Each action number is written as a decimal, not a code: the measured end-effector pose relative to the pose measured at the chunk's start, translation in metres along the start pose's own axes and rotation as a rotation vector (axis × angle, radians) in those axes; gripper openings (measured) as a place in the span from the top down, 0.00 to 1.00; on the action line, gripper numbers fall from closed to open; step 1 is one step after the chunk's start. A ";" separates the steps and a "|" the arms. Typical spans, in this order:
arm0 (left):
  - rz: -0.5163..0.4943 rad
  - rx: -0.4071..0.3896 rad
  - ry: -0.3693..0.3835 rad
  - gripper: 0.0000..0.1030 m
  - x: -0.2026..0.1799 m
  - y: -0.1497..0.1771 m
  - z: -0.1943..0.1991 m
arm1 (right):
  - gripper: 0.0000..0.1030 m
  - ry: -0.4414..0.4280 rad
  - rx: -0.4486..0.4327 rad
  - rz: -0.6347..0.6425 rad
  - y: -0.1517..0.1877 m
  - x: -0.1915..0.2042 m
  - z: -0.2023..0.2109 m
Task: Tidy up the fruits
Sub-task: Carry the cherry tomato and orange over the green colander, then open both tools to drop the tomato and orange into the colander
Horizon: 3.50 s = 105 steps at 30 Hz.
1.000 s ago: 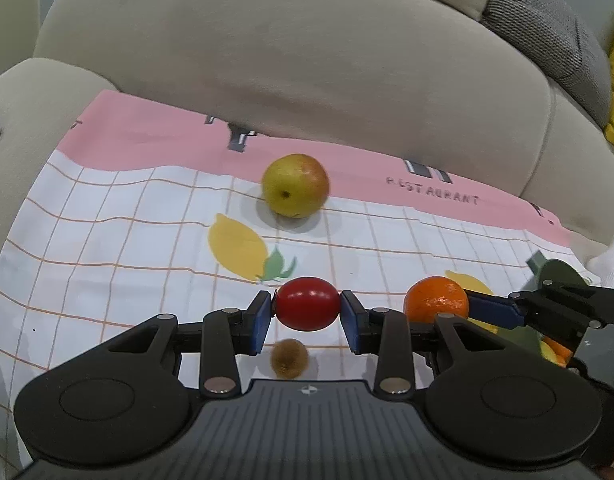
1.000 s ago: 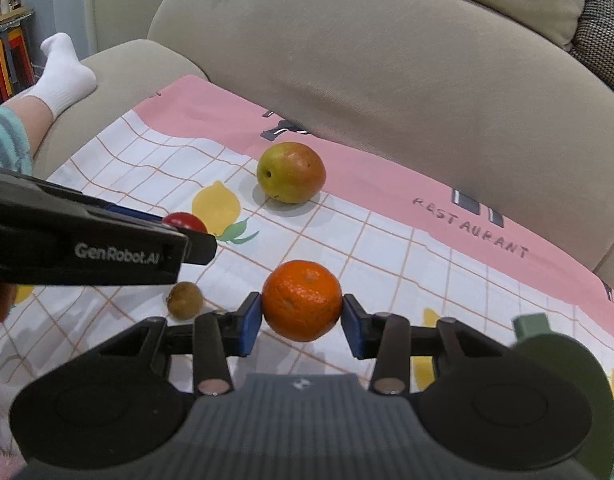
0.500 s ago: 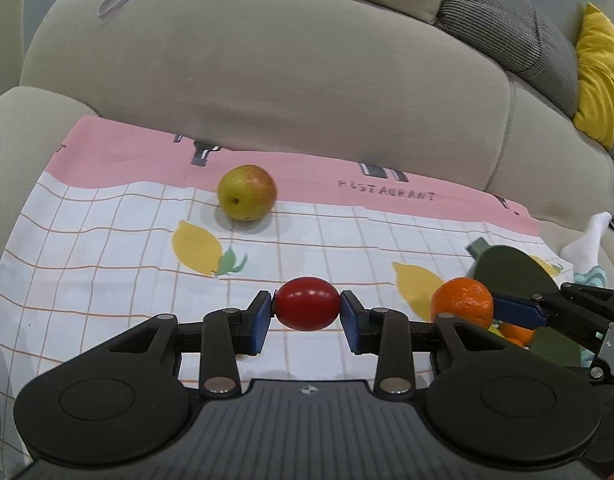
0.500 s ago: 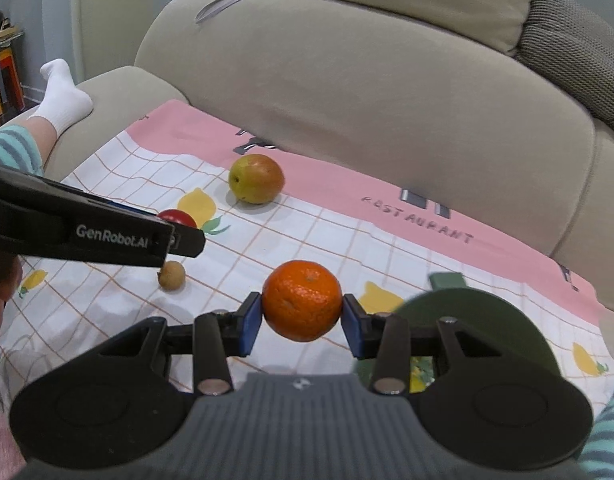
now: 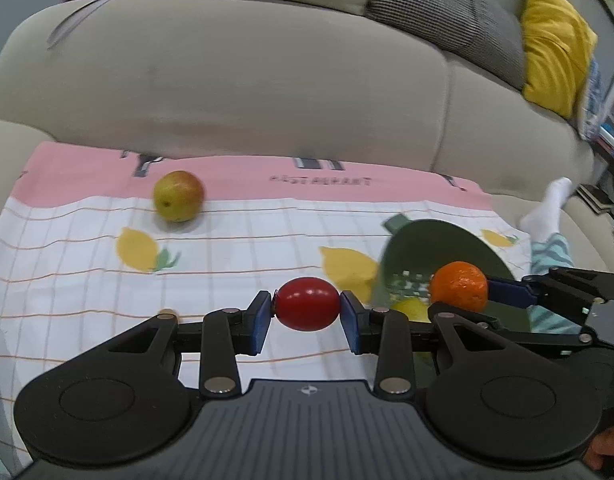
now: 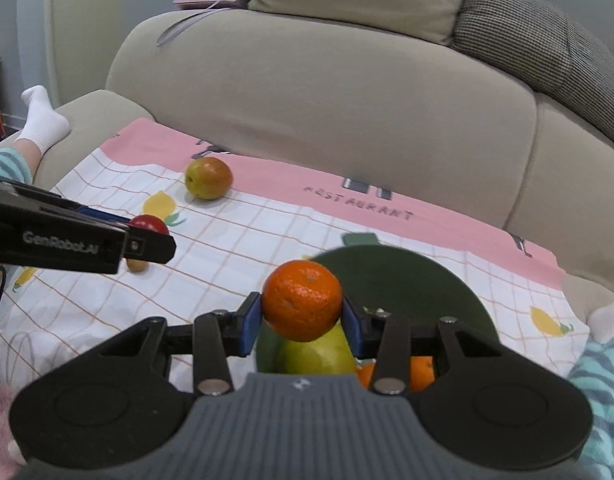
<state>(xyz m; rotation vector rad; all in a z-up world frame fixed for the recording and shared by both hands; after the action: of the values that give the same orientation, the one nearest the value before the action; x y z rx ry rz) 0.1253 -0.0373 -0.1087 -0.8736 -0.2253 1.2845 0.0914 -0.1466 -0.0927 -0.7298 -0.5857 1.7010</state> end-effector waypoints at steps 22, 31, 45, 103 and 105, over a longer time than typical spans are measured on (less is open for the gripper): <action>-0.184 0.143 0.151 0.60 -0.096 -0.002 -0.059 | 0.61 0.041 0.067 0.010 0.041 -0.096 -0.011; -0.195 0.192 0.160 0.60 -0.101 -0.003 -0.081 | 0.61 -0.035 0.109 0.054 0.040 -0.103 -0.042; -0.209 0.198 0.114 0.60 -0.083 -0.028 -0.104 | 0.61 -0.153 0.176 0.093 0.025 -0.079 -0.102; -0.331 0.349 -0.024 0.51 -0.103 -0.015 -0.127 | 0.32 -0.044 0.124 -0.182 0.038 -0.112 -0.059; -0.330 0.324 -0.022 0.48 -0.105 -0.018 -0.119 | 0.26 -0.041 0.124 -0.215 0.038 -0.114 -0.055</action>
<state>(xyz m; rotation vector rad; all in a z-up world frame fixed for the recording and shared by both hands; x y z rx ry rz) 0.1772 -0.1845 -0.1432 -0.5194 -0.1642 0.9865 0.1257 -0.2654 -0.1380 -0.5256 -0.5613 1.5401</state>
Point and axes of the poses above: each gripper's, at about its wrist camera, not at the fingertips, and z roughly against the way its jaws point, x to its left, y to its underside, the point moved 6 cm from there along -z, roughly the way its jaws point, and after that the axes turned 7 degrees about y, right-handed, at the moved point
